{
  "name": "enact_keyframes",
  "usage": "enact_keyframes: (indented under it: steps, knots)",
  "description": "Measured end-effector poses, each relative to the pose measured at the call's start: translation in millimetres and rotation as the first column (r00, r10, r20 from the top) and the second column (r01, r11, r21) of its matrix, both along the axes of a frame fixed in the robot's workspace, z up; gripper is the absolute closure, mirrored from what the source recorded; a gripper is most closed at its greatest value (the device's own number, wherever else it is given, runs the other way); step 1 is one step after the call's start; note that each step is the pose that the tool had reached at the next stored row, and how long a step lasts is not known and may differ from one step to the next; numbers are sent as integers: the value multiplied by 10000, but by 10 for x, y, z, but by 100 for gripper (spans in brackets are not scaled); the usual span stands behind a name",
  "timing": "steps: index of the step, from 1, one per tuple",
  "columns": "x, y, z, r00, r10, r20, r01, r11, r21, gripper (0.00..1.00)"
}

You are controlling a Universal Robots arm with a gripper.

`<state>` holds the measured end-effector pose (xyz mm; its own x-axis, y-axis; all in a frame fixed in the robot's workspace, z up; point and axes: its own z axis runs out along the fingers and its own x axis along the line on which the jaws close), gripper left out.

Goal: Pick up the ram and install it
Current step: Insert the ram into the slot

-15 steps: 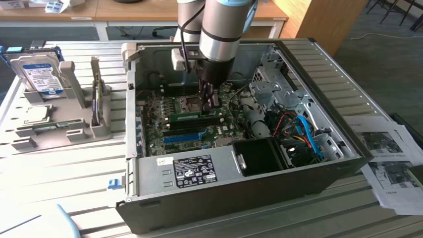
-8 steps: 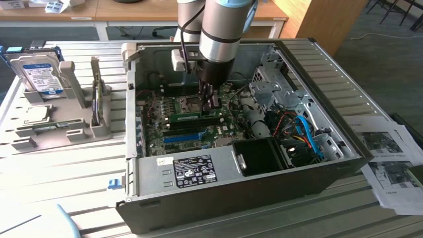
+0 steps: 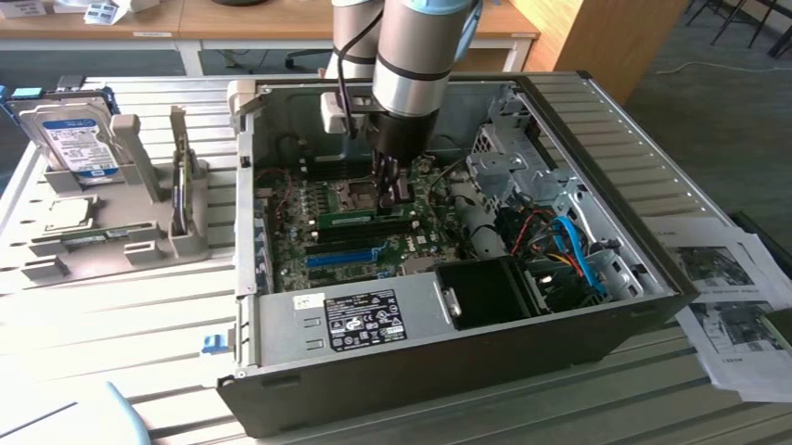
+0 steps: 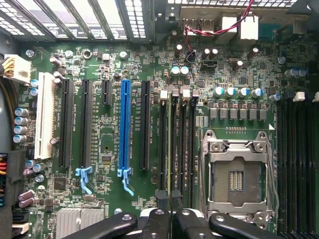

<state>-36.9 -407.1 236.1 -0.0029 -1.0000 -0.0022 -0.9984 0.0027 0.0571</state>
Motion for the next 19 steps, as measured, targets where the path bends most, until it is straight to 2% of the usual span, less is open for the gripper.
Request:
enact_keyframes:
  steps: [13,19]
  knots:
    - [-4,0,0,10000,-64,5,64,10000,25,89]
    - [-14,0,0,10000,-60,51,59,10000,59,89]
